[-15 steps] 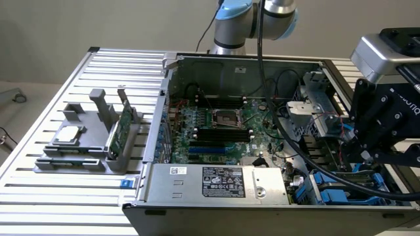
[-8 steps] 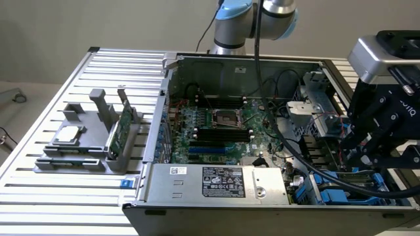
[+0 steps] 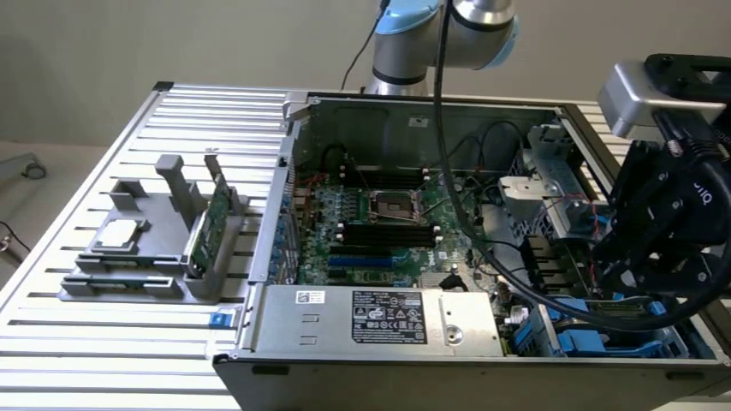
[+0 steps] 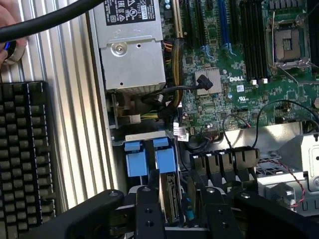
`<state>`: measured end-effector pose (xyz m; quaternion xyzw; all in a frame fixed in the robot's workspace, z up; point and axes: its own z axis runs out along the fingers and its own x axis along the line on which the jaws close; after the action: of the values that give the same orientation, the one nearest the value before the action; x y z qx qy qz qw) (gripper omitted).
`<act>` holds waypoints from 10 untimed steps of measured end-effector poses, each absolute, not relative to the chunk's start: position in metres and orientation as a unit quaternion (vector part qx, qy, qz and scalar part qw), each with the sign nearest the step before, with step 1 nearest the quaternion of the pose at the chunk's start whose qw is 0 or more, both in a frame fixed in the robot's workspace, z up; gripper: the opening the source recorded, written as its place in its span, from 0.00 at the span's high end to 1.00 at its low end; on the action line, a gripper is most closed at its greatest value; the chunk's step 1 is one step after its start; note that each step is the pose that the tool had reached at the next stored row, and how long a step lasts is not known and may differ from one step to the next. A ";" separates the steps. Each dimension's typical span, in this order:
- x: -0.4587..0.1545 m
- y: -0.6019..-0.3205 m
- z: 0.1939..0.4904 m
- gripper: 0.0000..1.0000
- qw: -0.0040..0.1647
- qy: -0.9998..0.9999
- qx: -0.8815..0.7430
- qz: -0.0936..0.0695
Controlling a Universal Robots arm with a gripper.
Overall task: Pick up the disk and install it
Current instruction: 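Insert the first disk wire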
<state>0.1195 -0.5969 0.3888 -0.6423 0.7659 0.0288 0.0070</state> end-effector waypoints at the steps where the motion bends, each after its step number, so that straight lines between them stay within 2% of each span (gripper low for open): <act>1: 0.119 -0.597 0.388 0.64 0.007 0.772 -0.635 0.029; 10: 0.119 -0.597 0.386 0.64 0.010 0.821 -0.570 0.028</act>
<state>0.1194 -0.5969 0.3864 -0.5700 0.8211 0.0281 0.0096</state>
